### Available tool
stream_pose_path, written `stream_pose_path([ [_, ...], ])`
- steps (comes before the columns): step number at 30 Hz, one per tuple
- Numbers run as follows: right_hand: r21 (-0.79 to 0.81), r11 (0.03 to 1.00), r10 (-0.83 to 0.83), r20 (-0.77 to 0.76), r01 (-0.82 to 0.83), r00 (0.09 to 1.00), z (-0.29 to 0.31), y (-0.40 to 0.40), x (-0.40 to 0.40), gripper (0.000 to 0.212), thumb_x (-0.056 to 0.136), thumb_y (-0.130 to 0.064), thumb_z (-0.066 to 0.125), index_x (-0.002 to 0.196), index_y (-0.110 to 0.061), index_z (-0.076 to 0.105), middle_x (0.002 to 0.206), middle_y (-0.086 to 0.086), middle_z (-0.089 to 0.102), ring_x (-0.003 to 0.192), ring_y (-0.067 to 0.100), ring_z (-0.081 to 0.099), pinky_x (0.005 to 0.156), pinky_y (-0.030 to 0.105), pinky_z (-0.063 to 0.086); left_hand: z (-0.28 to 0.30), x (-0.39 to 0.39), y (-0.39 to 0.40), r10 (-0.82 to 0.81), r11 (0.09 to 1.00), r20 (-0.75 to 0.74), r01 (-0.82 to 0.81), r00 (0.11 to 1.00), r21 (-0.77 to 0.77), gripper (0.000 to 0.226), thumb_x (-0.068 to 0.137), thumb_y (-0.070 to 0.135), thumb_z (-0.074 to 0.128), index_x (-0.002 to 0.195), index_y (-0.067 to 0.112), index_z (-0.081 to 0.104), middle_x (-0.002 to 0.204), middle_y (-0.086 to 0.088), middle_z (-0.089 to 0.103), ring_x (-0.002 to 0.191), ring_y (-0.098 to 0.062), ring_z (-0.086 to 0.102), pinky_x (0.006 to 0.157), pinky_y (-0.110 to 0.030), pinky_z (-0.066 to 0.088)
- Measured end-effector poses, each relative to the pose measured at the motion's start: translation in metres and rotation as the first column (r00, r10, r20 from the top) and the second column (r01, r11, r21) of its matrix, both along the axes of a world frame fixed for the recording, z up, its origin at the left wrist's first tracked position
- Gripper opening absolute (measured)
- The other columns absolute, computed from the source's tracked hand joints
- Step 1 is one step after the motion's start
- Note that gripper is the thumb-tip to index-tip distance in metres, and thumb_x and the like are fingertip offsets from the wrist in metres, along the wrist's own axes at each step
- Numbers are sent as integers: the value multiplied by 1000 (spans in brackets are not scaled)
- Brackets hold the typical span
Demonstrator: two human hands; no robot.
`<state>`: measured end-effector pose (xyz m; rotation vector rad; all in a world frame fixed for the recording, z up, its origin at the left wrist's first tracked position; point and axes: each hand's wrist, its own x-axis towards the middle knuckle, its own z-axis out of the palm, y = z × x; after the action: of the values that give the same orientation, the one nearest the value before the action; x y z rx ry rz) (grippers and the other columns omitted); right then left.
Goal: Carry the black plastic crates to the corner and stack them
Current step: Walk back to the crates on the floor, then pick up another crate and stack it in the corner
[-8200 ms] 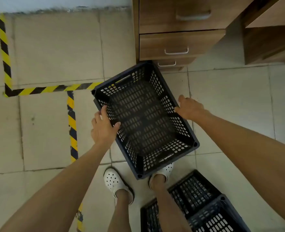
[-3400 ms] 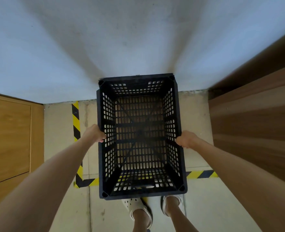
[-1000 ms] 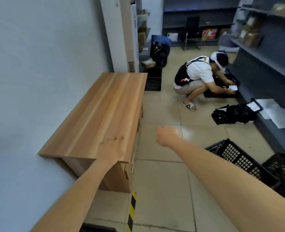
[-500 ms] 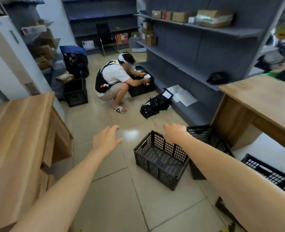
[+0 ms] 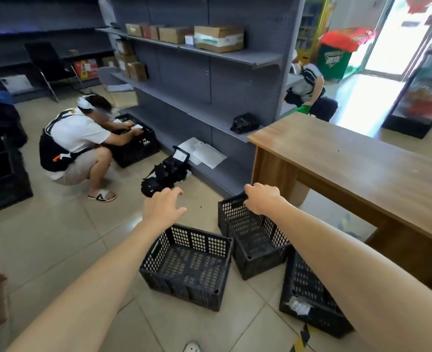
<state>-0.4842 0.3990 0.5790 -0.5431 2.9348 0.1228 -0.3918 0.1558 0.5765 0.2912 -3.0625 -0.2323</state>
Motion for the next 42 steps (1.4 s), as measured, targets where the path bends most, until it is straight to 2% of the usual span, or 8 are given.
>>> stream_pose_path([
  [6, 41, 998, 54, 29, -55, 998, 22, -62, -80, 41, 98, -32, 45, 135, -15, 44, 126, 9, 55, 112, 32, 57, 77, 38, 42, 2, -80, -71, 37, 999, 19, -37, 999, 17, 48, 87, 44, 60, 131, 29, 51, 124, -1, 59, 115, -25, 56, 88, -38, 44],
  [12, -136, 978, 161, 1, -159, 987, 46, -147, -150, 37, 98, -36, 43, 131, -18, 46, 126, 7, 55, 112, 31, 56, 83, 42, 45, 3, -152, -134, 66, 996, 53, -62, 996, -66, 41, 88, 36, 54, 127, 25, 53, 120, -2, 59, 113, -27, 55, 90, -40, 40],
  [16, -12, 980, 197, 88, -196, 977, 22, -174, -176, 34, 96, -26, 44, 129, -18, 46, 122, 8, 56, 109, 31, 56, 74, 37, 39, -15, -179, -134, 23, 996, 126, -11, 992, -91, 43, 89, 36, 53, 131, 26, 51, 127, -2, 56, 117, -27, 53, 93, -41, 40],
  [21, 59, 973, 207, 196, -223, 958, -20, -186, -216, 39, 93, -20, 44, 132, -18, 44, 122, 8, 57, 107, 31, 58, 76, 38, 44, -43, -198, -149, 42, 996, 228, -22, 973, -90, 48, 90, 30, 51, 138, 25, 45, 135, -3, 53, 121, -29, 52, 93, -40, 40],
  [26, 135, 942, 262, 275, -307, 925, -45, -195, -276, 40, 94, -23, 45, 134, -18, 44, 127, 8, 56, 110, 30, 58, 77, 37, 41, -74, -213, -163, 176, 981, 396, -130, 901, -143, 50, 91, 27, 52, 140, 27, 42, 139, -4, 49, 126, -27, 49, 97, -41, 39],
  [30, 121, 902, 364, 298, -414, 882, -53, -215, -329, 42, 94, -27, 45, 135, -19, 46, 131, 9, 54, 114, 31, 56, 82, 38, 42, -88, -235, -159, 280, 959, 412, -233, 867, -161, 51, 92, 21, 49, 142, 27, 42, 139, -4, 51, 127, -27, 49, 100, -43, 40],
  [37, 81, 824, 503, 352, -561, 789, -81, -239, -385, 43, 95, -28, 47, 136, -17, 47, 136, 9, 53, 120, 31, 54, 93, 41, 47, -100, -280, -123, 412, 895, 373, -446, 831, 7, 51, 93, 22, 52, 142, 28, 40, 143, -3, 47, 130, -30, 46, 100, -48, 40],
  [42, 144, 695, 583, 460, -704, 670, -126, -249, -374, 45, 97, -32, 45, 139, -16, 43, 134, 9, 53, 119, 30, 54, 91, 40, 45, -141, -248, -104, 500, 816, 449, -576, 741, 44, 47, 93, 26, 51, 140, 26, 42, 142, -4, 42, 127, -31, 45, 100, -48, 40],
])
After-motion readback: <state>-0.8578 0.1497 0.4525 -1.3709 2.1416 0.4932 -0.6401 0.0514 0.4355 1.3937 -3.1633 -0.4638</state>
